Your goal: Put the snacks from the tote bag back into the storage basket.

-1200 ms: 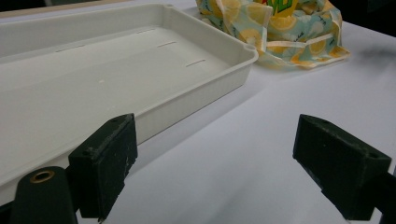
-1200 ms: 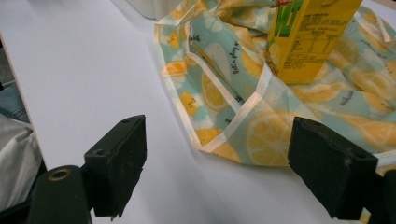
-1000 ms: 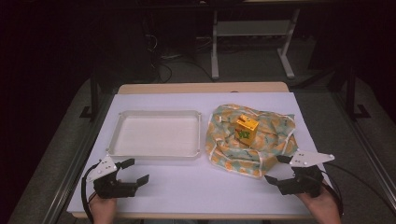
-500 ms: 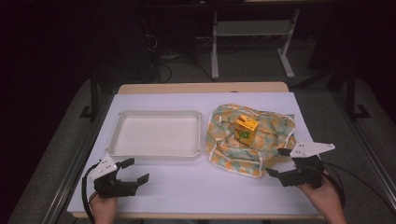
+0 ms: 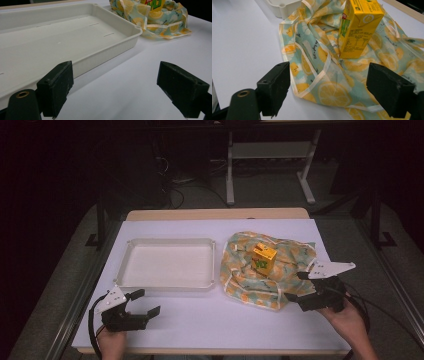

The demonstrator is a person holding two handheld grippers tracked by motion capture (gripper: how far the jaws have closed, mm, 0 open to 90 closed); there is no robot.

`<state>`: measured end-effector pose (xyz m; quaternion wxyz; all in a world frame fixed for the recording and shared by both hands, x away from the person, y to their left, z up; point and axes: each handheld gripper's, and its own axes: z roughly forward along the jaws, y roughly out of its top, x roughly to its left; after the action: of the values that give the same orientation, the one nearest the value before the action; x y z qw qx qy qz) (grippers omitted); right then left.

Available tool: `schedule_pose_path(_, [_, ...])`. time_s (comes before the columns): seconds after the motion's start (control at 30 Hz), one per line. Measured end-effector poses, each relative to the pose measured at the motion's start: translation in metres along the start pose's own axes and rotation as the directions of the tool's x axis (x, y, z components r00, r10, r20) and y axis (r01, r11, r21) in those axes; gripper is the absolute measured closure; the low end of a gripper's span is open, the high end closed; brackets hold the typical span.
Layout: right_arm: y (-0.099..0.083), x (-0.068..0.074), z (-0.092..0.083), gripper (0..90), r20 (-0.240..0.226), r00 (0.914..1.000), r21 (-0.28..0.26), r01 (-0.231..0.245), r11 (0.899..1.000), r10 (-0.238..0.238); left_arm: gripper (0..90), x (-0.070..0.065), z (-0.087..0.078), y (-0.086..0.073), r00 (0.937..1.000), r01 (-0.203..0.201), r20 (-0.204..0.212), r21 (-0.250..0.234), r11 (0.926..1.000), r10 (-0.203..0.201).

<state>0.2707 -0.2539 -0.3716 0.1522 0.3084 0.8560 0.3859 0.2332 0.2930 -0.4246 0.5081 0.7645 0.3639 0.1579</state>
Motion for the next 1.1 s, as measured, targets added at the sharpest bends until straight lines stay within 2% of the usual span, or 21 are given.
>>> schedule_pose_path(0.17, [0.009,-0.002,0.002,18.7,0.001,0.9998,0.016,0.019,1.000,-0.019,13.4,0.000,0.000,0.000,1.0000,-0.002,0.002,0.001,1.0000,0.002])
schedule_pose_path(0.4, [0.019,-0.009,0.002,17.5,-0.008,0.9998,0.018,0.016,1.000,-0.016,13.4,0.000,-0.001,0.000,1.0000,-0.003,0.002,-0.002,1.0000,0.003])
schedule_pose_path(0.47, [0.022,-0.011,0.003,17.1,-0.015,0.9999,0.022,0.002,1.000,-0.001,13.4,-0.001,-0.001,0.000,1.0000,-0.001,0.000,-0.008,1.0000,0.001])
schedule_pose_path(0.63, [0.027,-0.011,0.005,16.6,-0.010,0.9997,0.031,0.021,0.999,-0.021,13.4,-0.001,-0.002,0.001,0.9999,-0.010,-0.002,-0.016,0.9998,0.010])
schedule_pose_path(1.1, [0.041,-0.018,0.009,14.3,-0.023,0.9997,0.053,0.010,0.999,-0.008,13.4,-0.001,-0.002,0.001,1.0000,-0.008,0.001,-0.015,0.9998,0.008])
